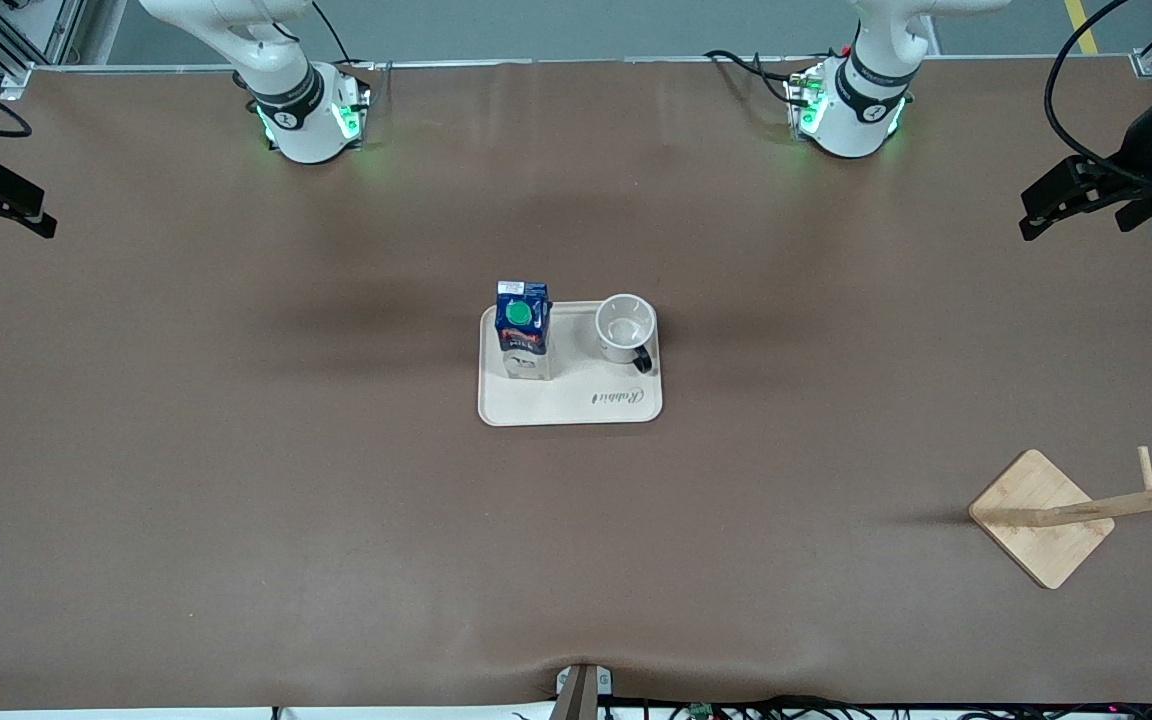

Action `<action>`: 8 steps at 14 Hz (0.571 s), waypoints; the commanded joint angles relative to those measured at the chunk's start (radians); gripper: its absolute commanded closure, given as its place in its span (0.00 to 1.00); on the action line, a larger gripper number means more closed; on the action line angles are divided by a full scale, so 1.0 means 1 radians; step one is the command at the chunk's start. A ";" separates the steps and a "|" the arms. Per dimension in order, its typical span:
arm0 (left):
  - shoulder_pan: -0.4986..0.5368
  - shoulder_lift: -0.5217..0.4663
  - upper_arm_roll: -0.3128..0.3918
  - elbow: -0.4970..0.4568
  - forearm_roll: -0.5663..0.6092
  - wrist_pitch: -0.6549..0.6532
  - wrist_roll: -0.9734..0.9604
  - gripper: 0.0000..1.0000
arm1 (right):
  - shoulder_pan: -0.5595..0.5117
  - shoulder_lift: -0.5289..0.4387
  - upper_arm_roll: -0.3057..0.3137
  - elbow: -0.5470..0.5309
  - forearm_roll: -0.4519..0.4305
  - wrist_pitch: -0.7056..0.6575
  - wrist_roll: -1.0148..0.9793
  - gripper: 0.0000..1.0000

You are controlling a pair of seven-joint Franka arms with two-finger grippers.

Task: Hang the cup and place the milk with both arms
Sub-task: 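Move the left gripper out from rest toward the tray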

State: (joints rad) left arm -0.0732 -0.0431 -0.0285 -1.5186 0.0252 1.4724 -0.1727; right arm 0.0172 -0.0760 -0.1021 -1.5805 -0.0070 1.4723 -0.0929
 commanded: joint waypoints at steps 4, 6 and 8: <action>0.006 0.017 -0.001 0.017 0.001 -0.009 0.009 0.00 | -0.023 0.009 0.010 0.020 0.022 -0.015 -0.016 0.00; -0.005 0.031 -0.005 0.017 0.009 -0.009 -0.002 0.00 | -0.023 0.009 0.010 0.020 0.022 -0.015 -0.016 0.00; -0.011 0.055 -0.011 0.015 0.009 -0.009 -0.007 0.00 | -0.025 0.009 0.010 0.020 0.022 -0.015 -0.018 0.00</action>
State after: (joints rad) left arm -0.0777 -0.0159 -0.0305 -1.5194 0.0253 1.4725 -0.1733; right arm 0.0171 -0.0758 -0.1022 -1.5805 -0.0064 1.4718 -0.0929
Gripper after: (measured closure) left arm 0.000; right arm 0.000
